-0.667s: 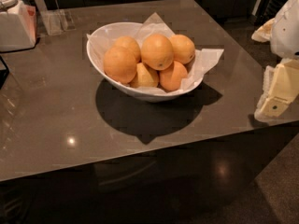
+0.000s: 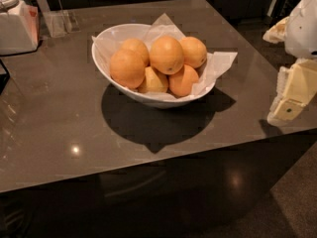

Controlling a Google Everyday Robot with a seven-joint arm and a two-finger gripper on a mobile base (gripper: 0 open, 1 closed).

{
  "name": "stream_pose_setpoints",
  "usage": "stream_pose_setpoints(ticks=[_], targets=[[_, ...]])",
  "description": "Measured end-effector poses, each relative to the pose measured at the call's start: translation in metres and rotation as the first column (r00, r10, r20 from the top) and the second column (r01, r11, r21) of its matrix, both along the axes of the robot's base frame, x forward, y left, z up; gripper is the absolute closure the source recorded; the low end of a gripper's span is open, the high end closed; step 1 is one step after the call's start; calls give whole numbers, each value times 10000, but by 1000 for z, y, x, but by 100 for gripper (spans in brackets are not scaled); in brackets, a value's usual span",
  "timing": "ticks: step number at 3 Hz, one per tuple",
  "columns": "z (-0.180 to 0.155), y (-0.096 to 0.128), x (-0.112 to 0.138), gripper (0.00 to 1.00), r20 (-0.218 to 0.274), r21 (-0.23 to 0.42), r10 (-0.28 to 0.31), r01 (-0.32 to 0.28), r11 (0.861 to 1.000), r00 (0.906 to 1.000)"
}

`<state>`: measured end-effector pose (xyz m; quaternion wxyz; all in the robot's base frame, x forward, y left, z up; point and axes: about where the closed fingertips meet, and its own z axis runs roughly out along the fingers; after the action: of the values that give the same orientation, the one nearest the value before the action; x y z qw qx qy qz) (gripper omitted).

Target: Pick orange from white bowl

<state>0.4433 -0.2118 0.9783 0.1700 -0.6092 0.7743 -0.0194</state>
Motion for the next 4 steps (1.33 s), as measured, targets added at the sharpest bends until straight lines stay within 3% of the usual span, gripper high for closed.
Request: stream_pose_setpoints(ticks=[1, 2, 4], targets=[[0, 23, 26, 0, -241, 717, 745, -727, 9948, 9969], [4, 54, 68, 0, -227, 1307, 1732, -1688, 9769, 9846], [-5, 121, 130, 0, 23, 2449, 3281, -3186, 9157, 9447]])
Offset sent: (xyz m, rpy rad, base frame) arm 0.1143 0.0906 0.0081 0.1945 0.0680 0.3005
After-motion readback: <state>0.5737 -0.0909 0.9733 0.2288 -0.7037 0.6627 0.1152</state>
